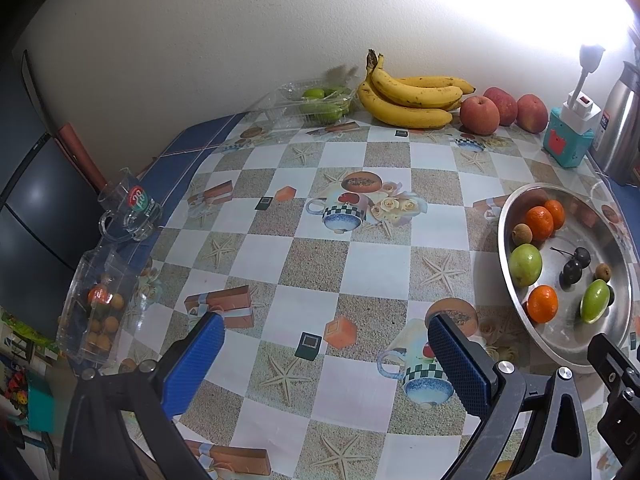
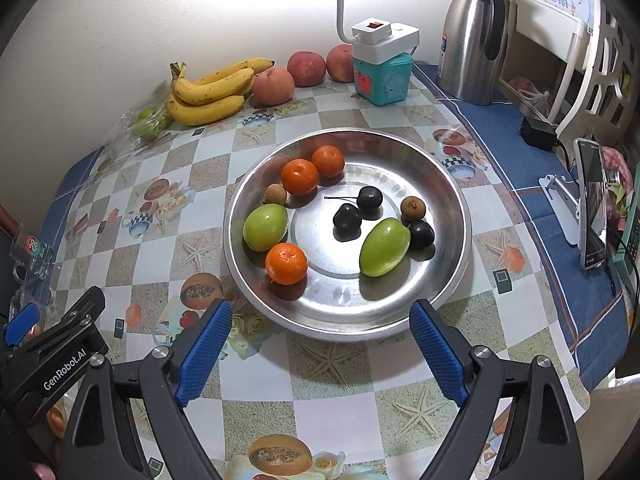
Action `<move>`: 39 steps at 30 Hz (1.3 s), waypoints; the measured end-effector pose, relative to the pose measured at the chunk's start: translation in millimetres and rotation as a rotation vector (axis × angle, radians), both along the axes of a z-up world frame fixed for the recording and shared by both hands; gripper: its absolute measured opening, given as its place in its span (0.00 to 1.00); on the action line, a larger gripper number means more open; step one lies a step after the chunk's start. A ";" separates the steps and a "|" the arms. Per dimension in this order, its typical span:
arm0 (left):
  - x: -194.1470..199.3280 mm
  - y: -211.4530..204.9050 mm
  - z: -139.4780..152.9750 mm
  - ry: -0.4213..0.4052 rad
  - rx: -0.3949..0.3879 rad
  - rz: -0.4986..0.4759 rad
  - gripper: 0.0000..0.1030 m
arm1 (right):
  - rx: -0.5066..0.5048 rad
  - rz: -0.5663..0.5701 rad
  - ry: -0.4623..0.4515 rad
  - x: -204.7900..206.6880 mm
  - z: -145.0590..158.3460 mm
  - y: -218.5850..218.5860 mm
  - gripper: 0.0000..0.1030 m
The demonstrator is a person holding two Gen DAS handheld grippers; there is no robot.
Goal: Organize fruits
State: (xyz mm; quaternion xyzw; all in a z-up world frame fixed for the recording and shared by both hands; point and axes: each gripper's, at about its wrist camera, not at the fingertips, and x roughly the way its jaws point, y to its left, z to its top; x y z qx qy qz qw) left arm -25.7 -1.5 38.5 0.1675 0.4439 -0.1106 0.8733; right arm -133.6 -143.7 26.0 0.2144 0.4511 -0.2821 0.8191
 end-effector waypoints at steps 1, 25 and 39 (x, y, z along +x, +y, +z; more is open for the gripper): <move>0.1 0.1 -0.1 0.001 0.000 0.001 1.00 | 0.000 0.001 -0.001 0.0 -0.2 -0.1 0.88; -1.1 -0.2 -0.3 -0.002 0.003 0.000 1.00 | 0.015 -0.001 0.007 -0.3 -2.3 -4.8 0.88; 0.4 3.0 0.8 0.021 -0.036 -0.002 1.00 | 0.016 -0.005 0.030 1.1 -6.1 -5.3 0.88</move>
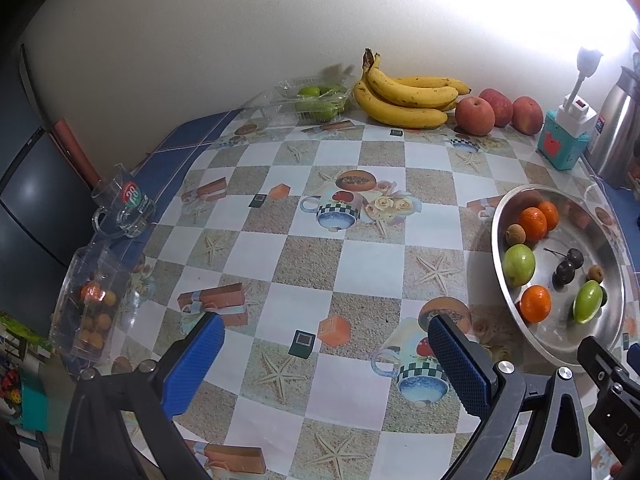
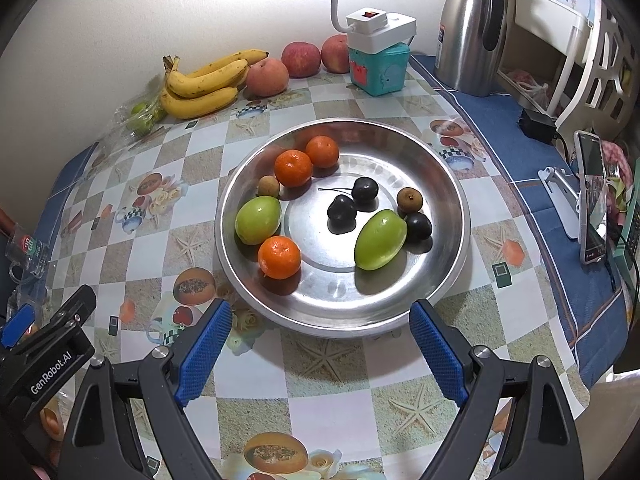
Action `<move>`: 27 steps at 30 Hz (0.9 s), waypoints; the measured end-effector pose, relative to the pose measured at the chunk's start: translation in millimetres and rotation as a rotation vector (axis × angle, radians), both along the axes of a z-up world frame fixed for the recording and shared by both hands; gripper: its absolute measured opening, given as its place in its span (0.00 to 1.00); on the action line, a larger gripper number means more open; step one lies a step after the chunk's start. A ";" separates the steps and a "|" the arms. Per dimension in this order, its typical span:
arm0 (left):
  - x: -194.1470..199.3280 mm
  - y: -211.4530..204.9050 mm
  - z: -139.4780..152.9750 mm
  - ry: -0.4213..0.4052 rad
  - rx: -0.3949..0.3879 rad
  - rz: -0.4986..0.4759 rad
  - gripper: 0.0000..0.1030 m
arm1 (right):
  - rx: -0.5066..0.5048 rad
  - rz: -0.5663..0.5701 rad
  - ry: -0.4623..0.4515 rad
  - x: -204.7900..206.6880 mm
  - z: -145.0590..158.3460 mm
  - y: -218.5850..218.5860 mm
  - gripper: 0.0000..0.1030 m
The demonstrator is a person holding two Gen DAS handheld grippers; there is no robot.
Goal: Organize fruits
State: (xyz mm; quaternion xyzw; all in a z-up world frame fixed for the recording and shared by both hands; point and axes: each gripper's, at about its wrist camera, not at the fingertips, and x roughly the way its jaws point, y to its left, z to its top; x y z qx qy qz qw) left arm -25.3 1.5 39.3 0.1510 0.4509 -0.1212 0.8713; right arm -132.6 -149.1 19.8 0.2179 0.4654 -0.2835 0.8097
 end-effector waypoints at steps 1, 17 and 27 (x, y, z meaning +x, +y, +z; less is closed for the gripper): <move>0.0 0.2 0.4 -0.001 -0.002 0.000 1.00 | 0.000 -0.001 0.000 -0.2 -0.2 -0.2 0.88; -2.0 -2.0 1.3 -0.010 0.005 -0.007 1.00 | 0.010 -0.015 0.001 -3.7 -0.1 -2.8 0.88; -2.4 -2.3 0.8 -0.011 0.006 -0.007 1.00 | 0.014 -0.016 0.002 -4.4 -0.3 -3.6 0.88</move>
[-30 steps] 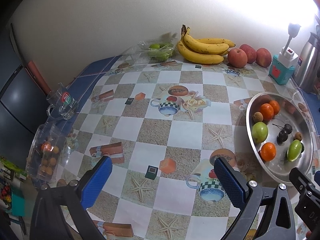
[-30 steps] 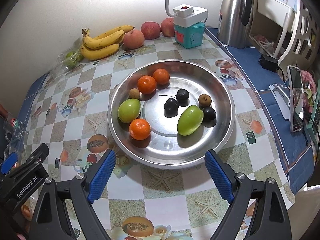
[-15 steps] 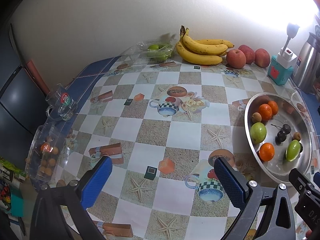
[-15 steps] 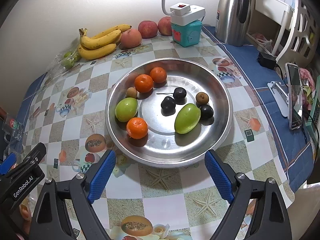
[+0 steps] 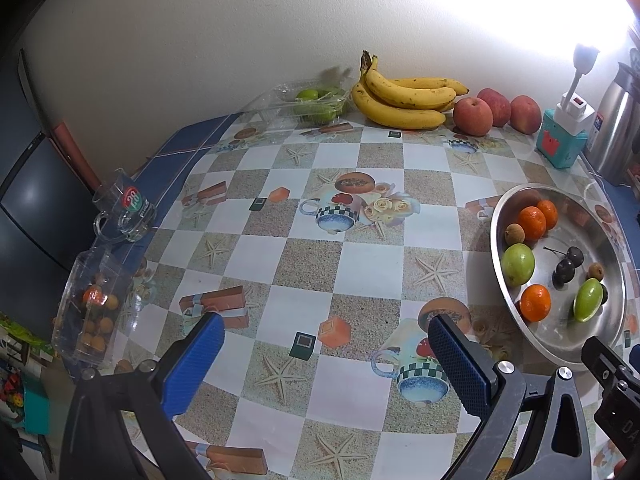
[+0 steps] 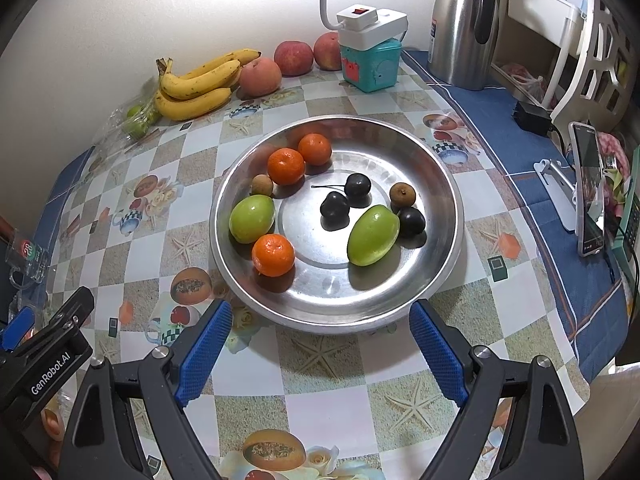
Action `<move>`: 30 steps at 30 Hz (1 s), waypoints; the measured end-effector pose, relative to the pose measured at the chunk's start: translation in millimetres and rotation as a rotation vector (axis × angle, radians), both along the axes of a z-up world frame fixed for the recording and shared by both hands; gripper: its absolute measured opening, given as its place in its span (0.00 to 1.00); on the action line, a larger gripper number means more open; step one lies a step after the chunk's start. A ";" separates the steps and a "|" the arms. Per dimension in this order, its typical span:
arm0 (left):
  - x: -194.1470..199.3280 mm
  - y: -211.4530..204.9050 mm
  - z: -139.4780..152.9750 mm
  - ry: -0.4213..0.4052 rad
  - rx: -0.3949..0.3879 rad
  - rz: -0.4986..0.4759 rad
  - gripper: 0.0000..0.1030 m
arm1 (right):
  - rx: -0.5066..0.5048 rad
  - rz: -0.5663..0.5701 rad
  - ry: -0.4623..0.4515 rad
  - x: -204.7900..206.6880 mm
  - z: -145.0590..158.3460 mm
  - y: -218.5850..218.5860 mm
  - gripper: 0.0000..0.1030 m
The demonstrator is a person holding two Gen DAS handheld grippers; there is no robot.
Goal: Organize fruits
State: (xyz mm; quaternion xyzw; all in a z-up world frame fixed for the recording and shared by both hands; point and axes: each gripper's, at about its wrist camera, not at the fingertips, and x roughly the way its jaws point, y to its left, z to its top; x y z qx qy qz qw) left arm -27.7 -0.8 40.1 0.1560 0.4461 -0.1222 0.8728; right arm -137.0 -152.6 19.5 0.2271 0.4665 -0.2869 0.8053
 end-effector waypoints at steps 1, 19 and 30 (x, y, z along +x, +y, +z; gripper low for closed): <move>0.0 0.0 -0.1 0.000 0.000 0.000 1.00 | 0.000 0.001 0.000 -0.1 0.1 -0.2 0.88; 0.0 0.7 -1.4 0.002 0.002 0.000 1.00 | 0.002 -0.002 0.000 -1.3 0.0 0.2 0.88; 0.9 2.3 -3.0 0.000 0.010 -0.013 1.00 | 0.006 -0.005 0.001 -1.5 -0.5 0.4 0.88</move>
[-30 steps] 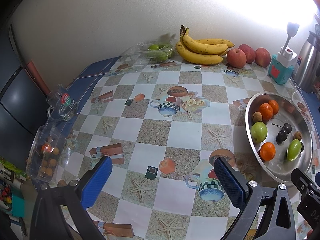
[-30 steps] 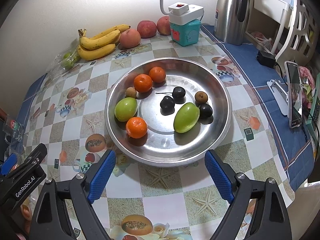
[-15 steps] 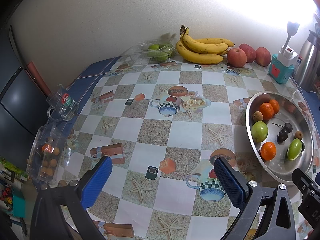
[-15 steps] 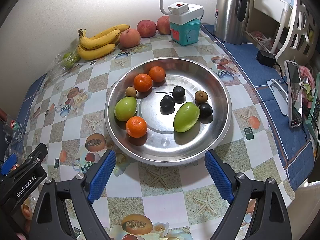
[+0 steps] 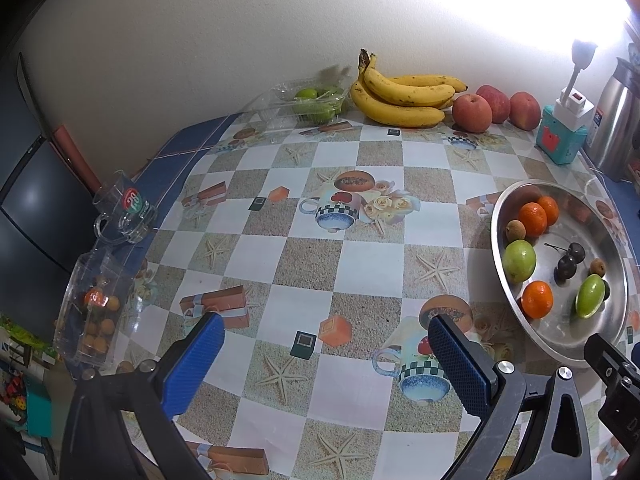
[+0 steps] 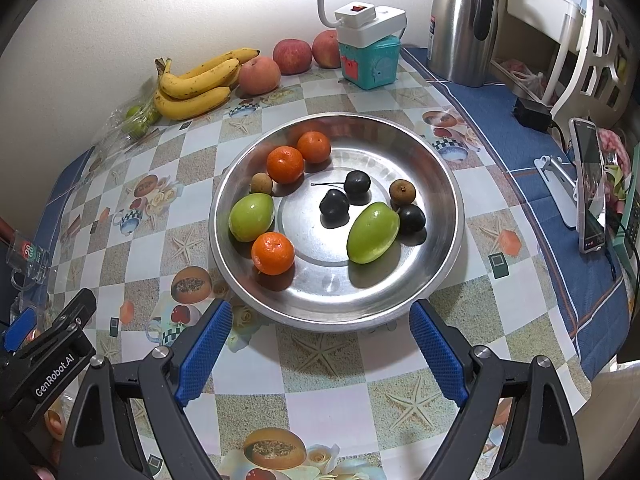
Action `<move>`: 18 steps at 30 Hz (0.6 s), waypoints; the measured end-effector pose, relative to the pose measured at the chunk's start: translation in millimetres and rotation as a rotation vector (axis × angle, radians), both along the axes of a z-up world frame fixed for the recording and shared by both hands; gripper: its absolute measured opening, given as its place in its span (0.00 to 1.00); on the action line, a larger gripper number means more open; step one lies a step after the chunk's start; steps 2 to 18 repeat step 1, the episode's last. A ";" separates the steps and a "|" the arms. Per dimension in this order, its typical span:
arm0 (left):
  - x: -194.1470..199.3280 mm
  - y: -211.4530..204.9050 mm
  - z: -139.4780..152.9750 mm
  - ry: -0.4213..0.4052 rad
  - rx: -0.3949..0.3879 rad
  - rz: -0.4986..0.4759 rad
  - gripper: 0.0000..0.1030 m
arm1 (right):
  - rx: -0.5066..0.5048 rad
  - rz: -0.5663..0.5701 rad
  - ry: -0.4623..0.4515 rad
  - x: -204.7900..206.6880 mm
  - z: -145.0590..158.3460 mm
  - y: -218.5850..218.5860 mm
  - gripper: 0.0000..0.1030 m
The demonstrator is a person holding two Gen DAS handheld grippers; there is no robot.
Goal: Organize fruits
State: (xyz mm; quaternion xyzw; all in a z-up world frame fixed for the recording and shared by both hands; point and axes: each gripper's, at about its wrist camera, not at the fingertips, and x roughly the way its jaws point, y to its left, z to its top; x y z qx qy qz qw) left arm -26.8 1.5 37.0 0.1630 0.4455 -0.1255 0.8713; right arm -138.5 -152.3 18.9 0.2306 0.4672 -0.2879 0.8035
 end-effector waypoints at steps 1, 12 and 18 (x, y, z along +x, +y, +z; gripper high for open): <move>0.3 -0.2 -0.3 0.001 0.000 -0.001 1.00 | 0.000 -0.001 0.000 0.1 0.0 0.0 0.88; 0.3 -0.2 -0.3 0.001 0.000 -0.001 1.00 | 0.000 -0.001 0.000 0.1 0.0 0.0 0.88; 0.3 -0.2 -0.3 0.001 0.000 -0.001 1.00 | 0.000 -0.001 0.000 0.1 0.0 0.0 0.88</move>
